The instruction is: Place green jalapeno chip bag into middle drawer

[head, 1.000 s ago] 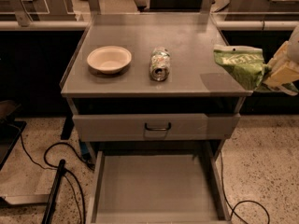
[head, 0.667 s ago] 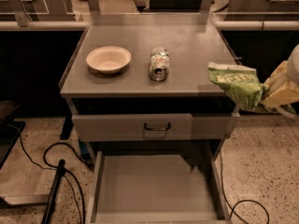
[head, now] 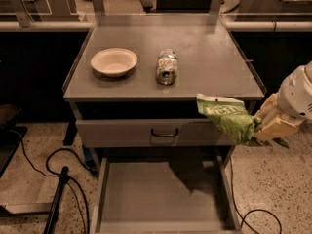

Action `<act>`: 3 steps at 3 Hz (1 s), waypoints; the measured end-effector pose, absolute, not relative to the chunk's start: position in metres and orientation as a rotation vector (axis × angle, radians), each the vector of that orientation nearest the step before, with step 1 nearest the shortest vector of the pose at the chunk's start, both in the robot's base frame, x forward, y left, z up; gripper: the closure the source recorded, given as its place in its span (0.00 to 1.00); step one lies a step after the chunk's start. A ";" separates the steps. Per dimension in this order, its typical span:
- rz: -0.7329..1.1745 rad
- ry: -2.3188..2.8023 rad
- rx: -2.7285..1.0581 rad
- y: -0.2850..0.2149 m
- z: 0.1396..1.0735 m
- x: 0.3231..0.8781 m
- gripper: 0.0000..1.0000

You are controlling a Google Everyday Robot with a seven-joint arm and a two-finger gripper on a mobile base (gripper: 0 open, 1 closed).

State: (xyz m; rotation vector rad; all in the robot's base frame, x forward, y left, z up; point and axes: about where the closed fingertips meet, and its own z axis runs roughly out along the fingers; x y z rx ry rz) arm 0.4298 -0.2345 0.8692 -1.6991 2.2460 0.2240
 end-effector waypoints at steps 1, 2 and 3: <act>0.370 2.250 -1.703 -0.226 0.824 0.421 1.00; 0.531 2.262 -1.768 -0.201 0.754 0.409 1.00; 0.611 2.271 -1.803 -0.184 0.707 0.406 1.00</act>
Offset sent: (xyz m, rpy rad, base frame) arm -0.0382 0.0632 -0.2088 0.1414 0.3521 0.1387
